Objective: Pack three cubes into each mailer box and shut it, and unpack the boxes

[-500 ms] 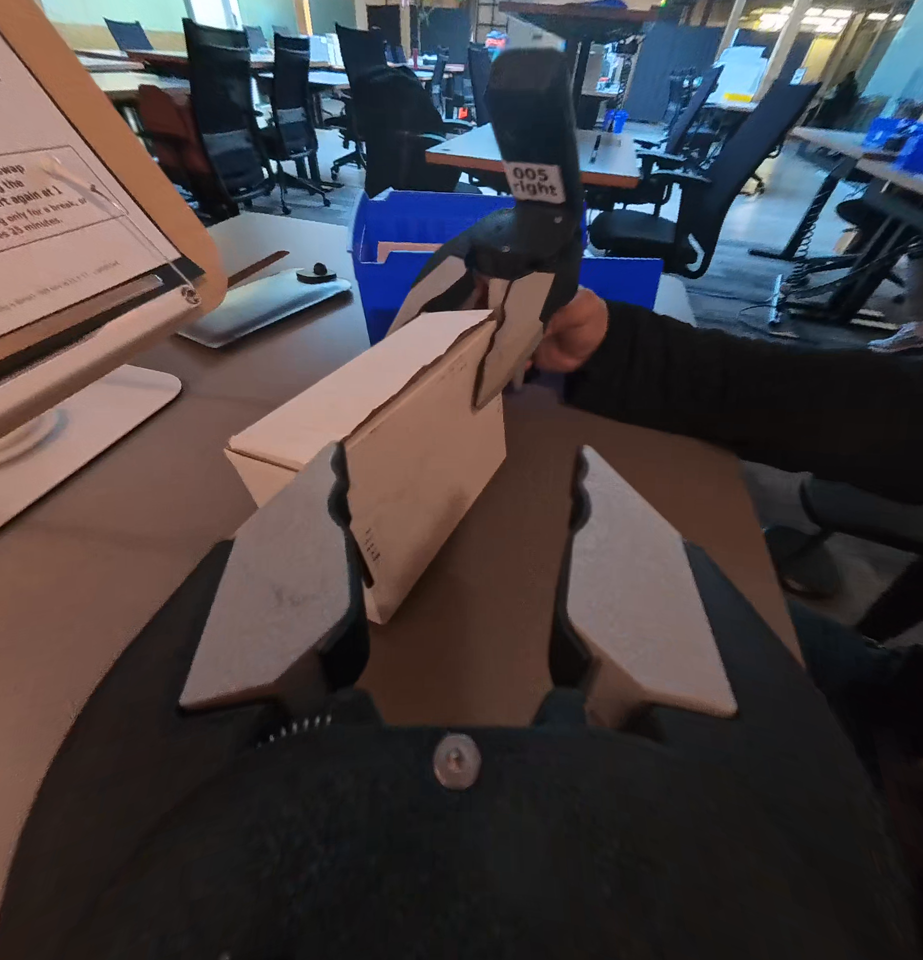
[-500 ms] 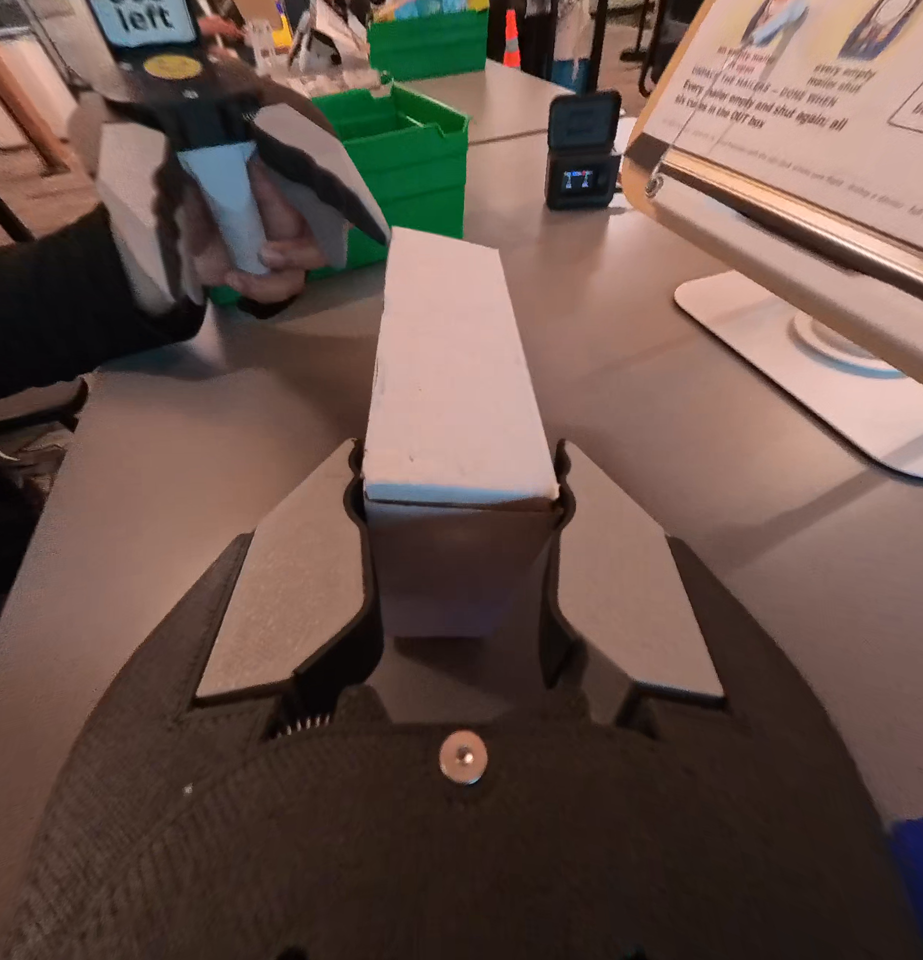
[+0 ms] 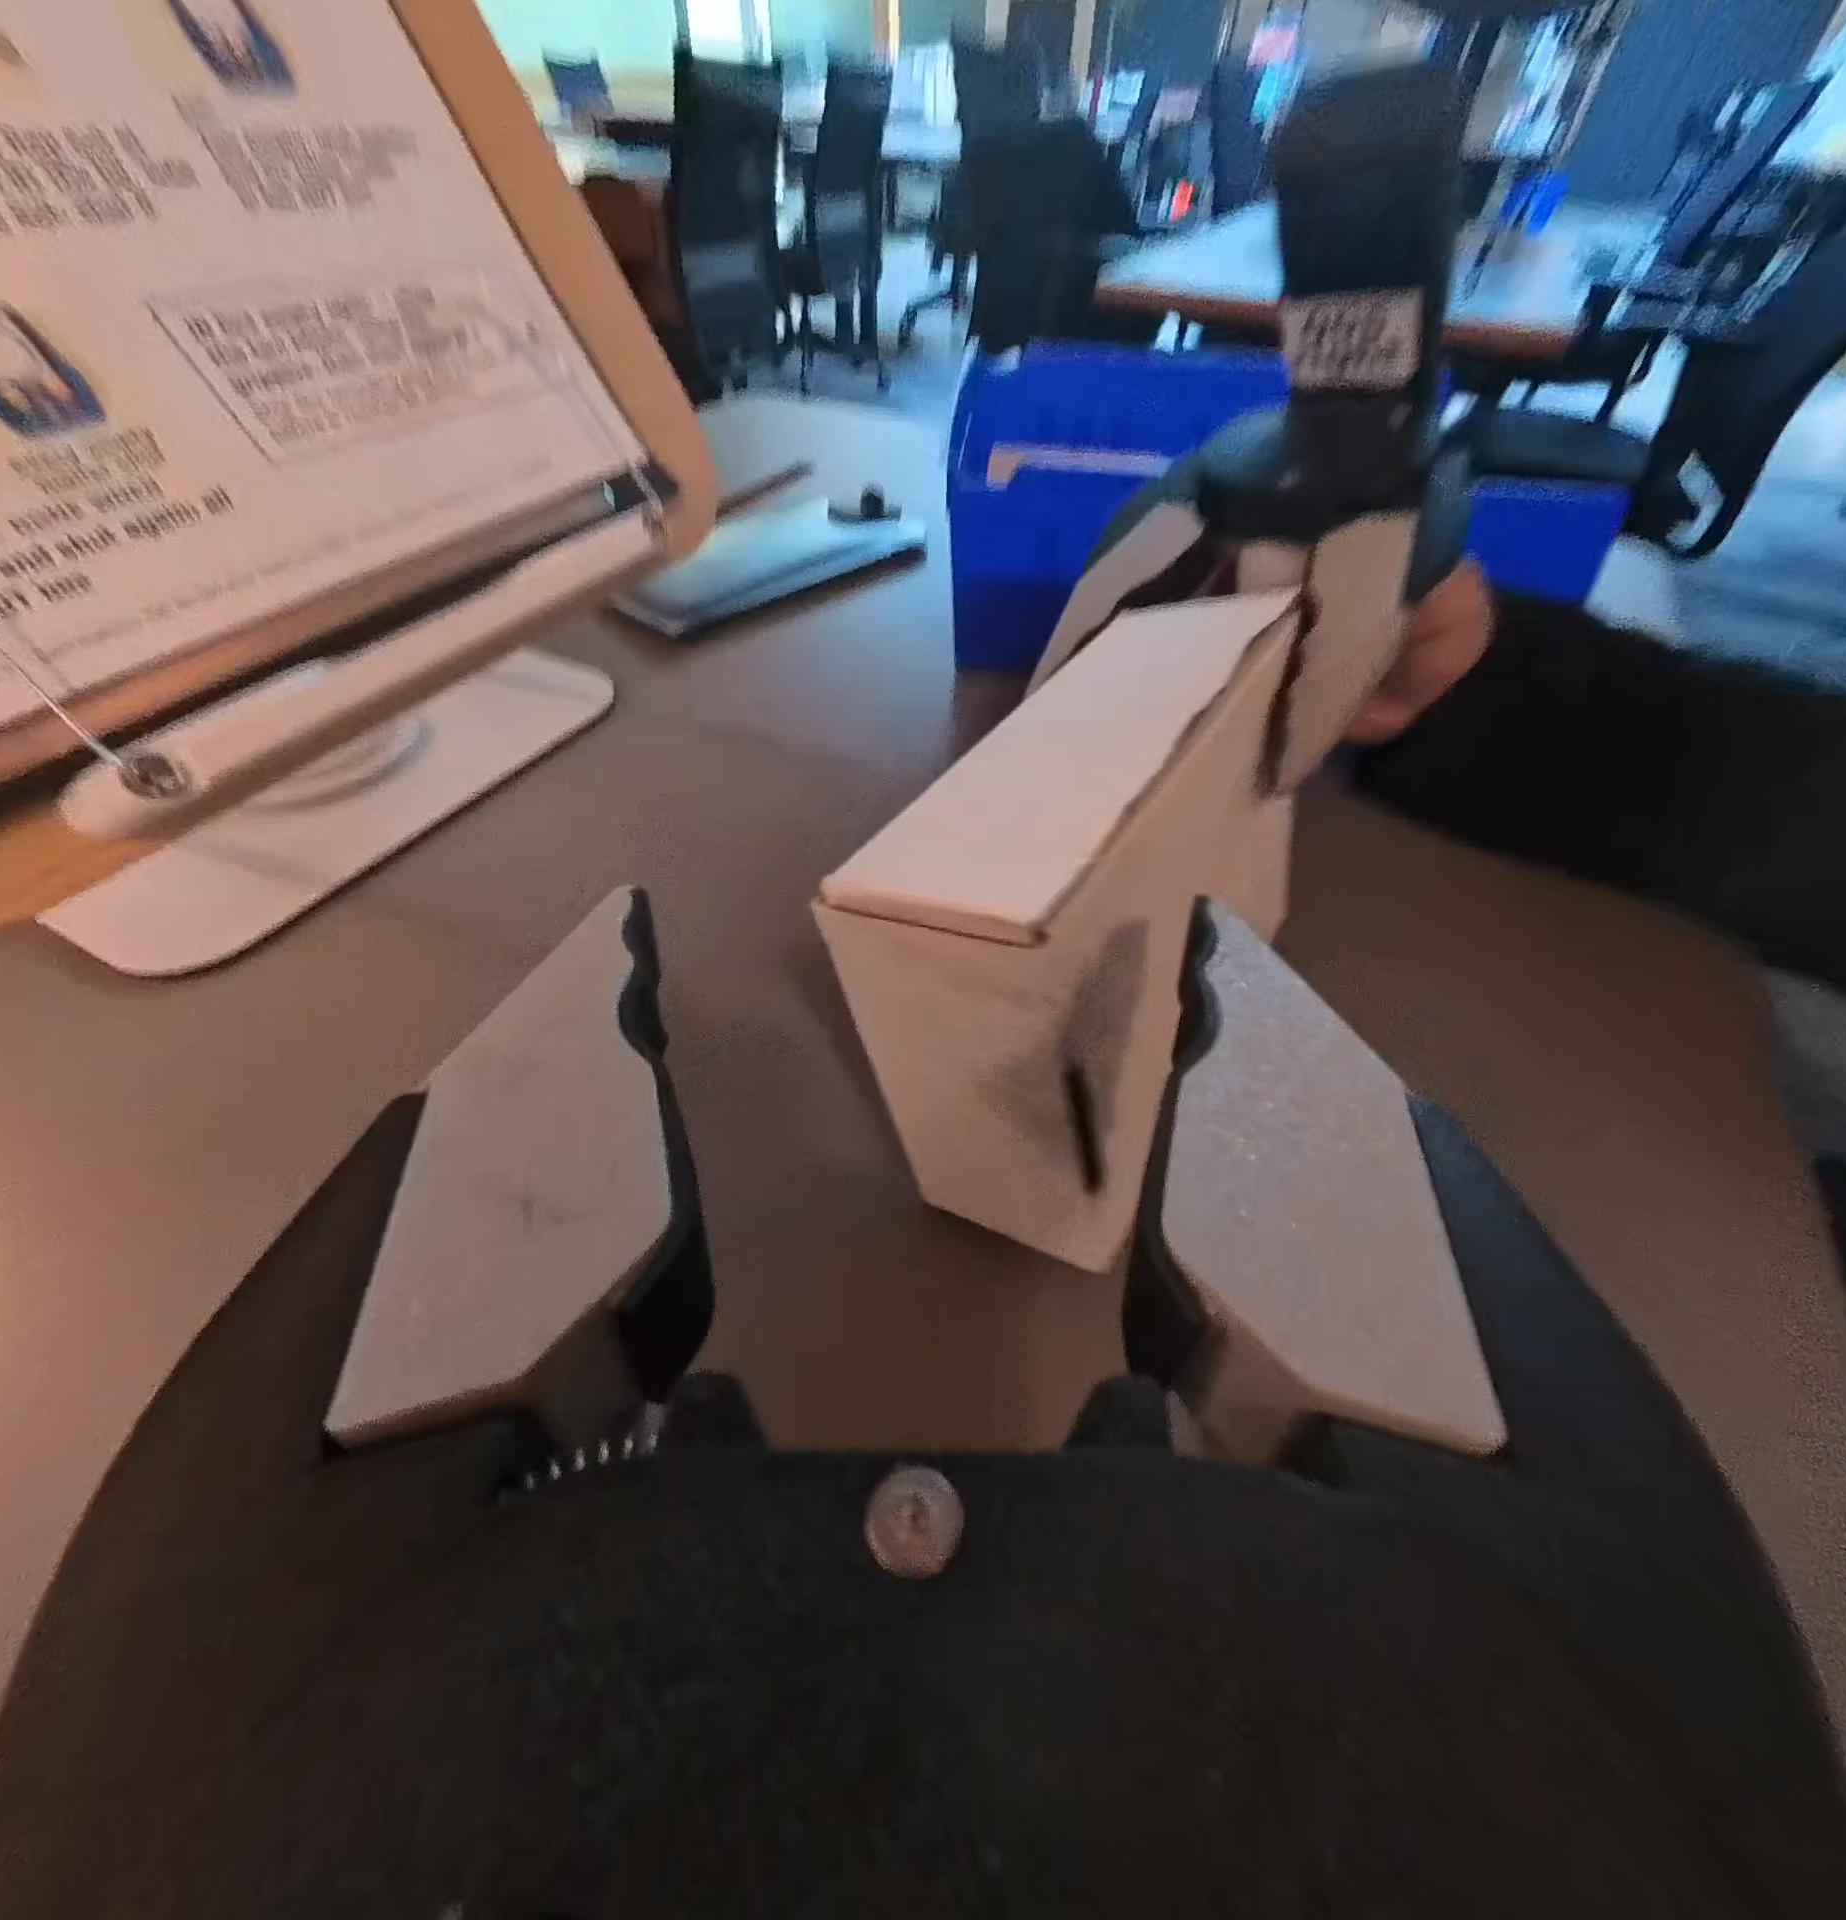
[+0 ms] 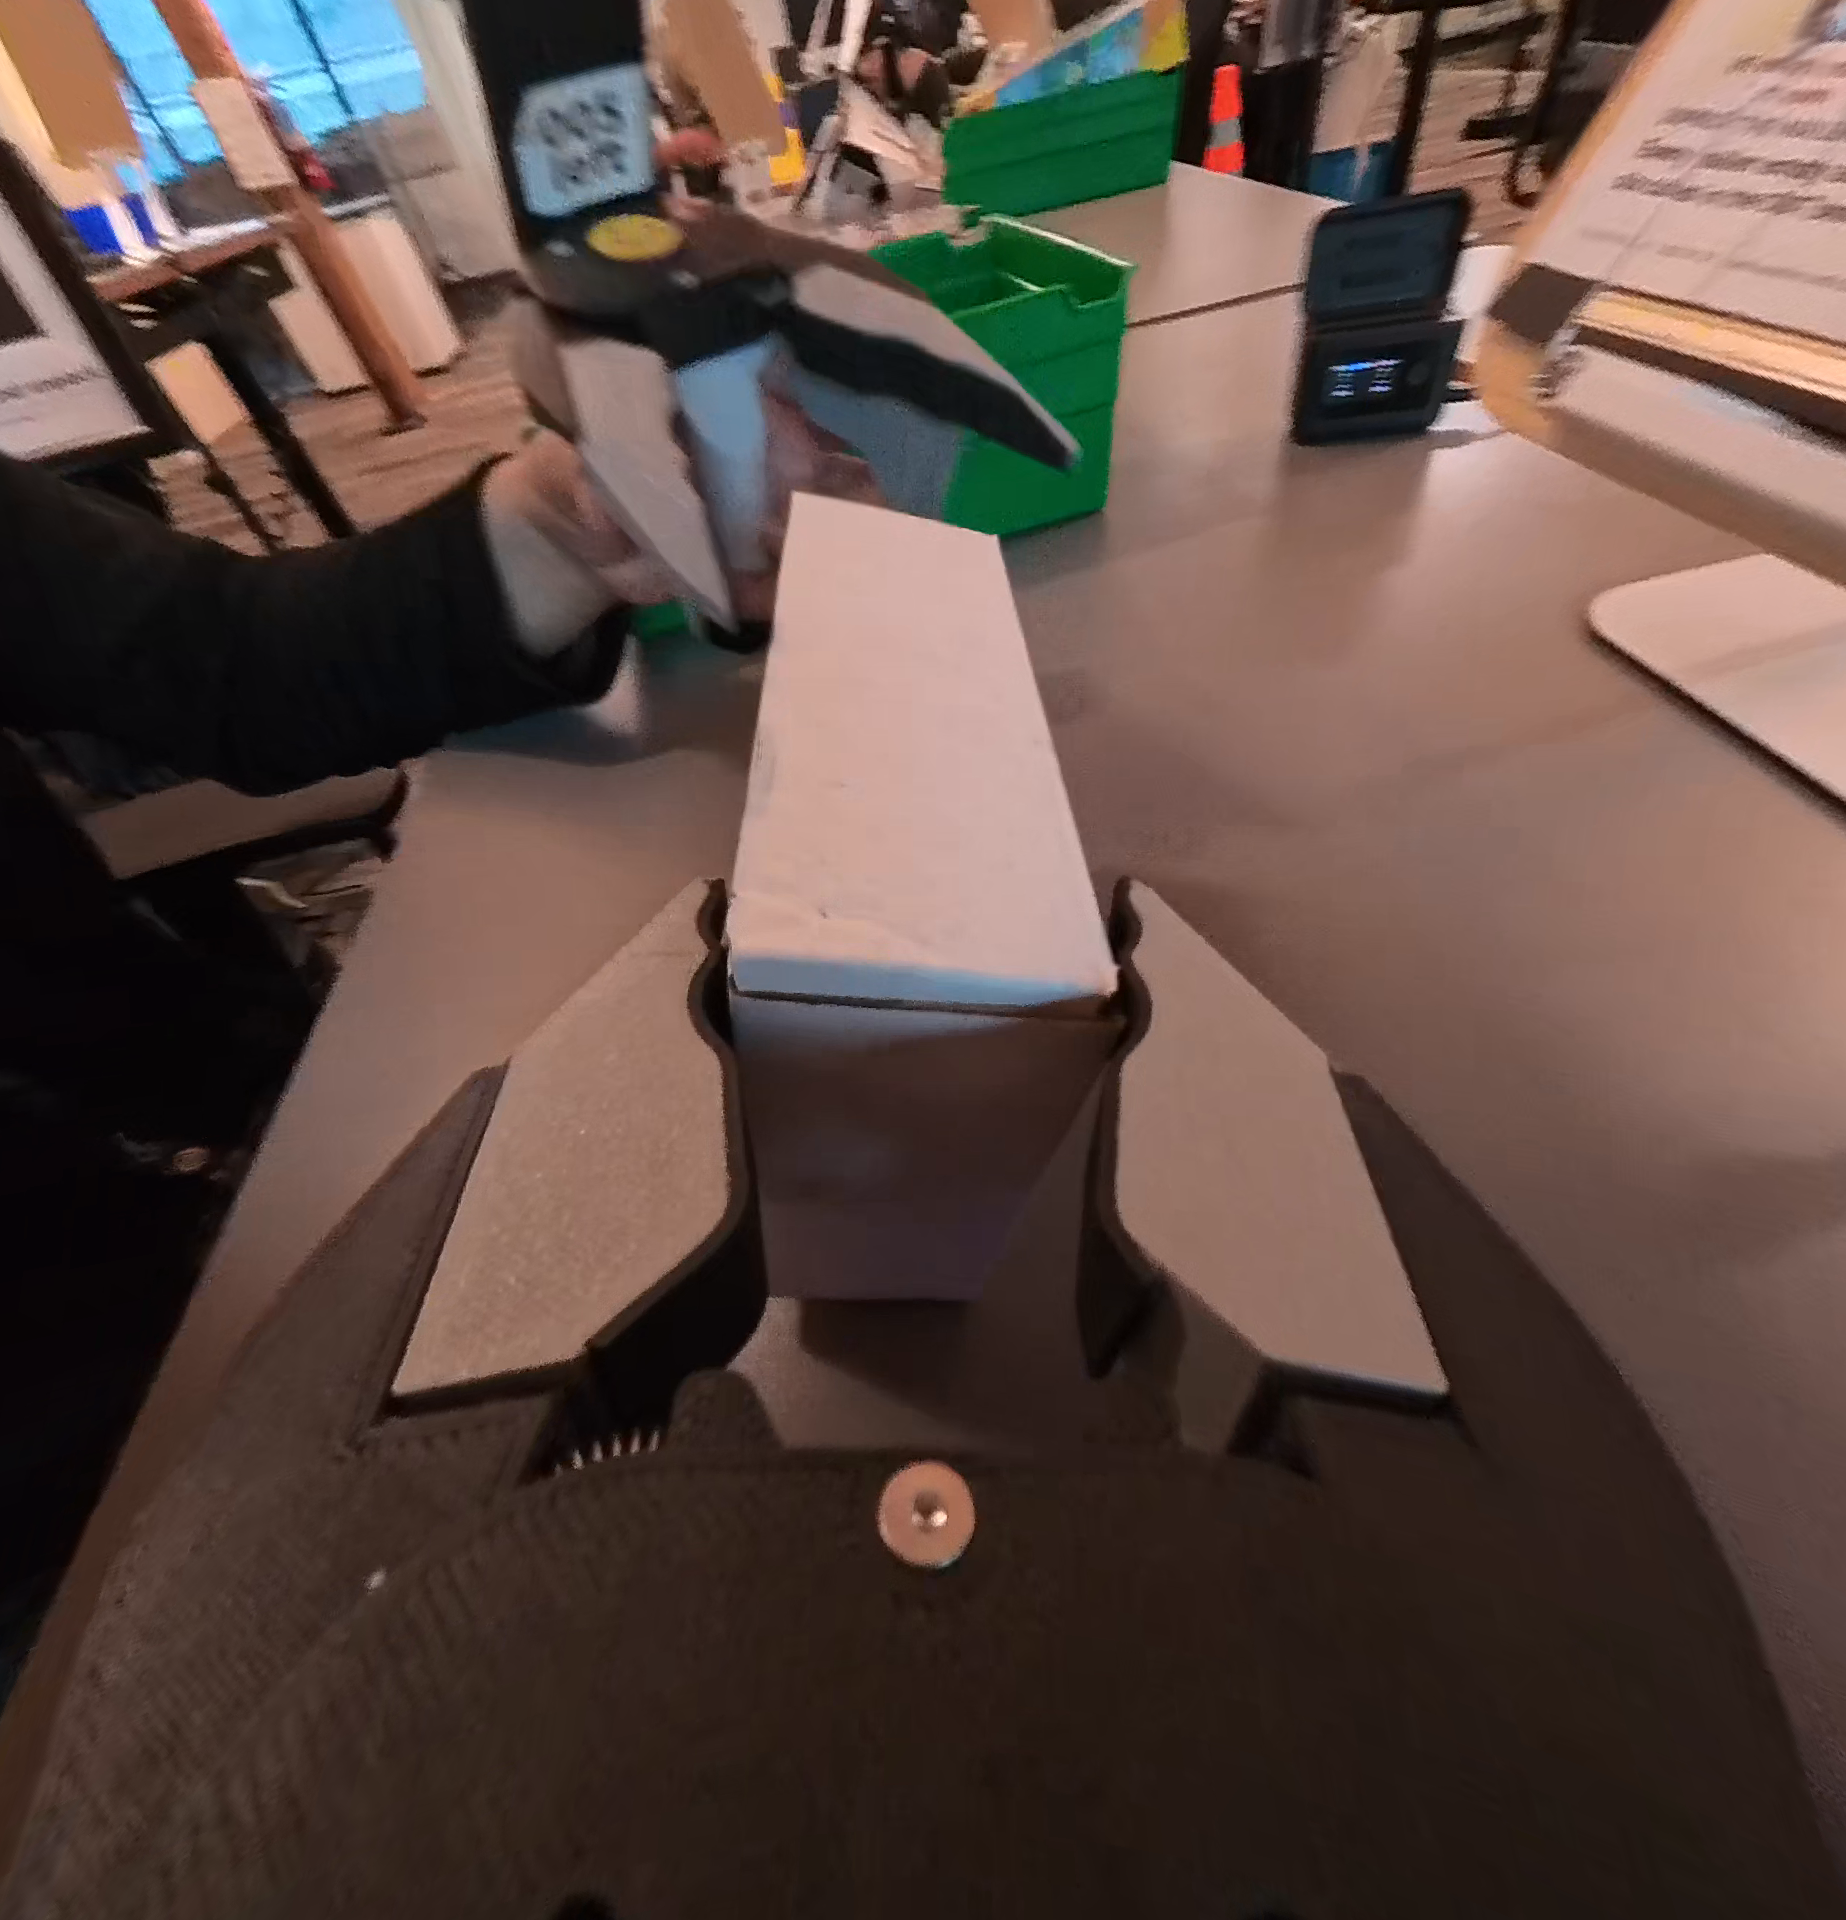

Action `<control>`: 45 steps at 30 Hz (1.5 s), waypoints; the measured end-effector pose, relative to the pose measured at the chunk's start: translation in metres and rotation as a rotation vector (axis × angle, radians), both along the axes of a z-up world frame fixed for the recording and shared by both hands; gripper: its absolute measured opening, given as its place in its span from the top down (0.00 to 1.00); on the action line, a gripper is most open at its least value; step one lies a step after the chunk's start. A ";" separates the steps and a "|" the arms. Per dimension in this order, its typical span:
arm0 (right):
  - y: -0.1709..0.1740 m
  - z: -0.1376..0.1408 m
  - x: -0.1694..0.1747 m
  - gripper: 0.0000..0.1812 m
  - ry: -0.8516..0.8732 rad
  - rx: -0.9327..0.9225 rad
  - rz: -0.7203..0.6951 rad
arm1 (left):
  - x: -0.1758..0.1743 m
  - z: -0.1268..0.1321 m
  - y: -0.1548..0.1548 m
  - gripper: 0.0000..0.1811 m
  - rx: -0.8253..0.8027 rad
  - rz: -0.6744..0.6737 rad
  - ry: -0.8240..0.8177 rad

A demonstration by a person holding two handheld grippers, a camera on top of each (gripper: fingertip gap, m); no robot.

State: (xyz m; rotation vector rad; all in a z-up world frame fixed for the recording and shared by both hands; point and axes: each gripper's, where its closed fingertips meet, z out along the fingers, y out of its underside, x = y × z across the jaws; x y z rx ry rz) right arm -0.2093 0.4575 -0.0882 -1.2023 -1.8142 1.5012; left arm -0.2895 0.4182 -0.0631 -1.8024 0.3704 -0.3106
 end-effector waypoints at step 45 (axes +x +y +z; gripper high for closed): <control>-0.029 0.009 -0.016 0.60 -0.022 -0.278 0.128 | 0.040 -0.051 0.005 0.45 -0.174 -0.172 -0.068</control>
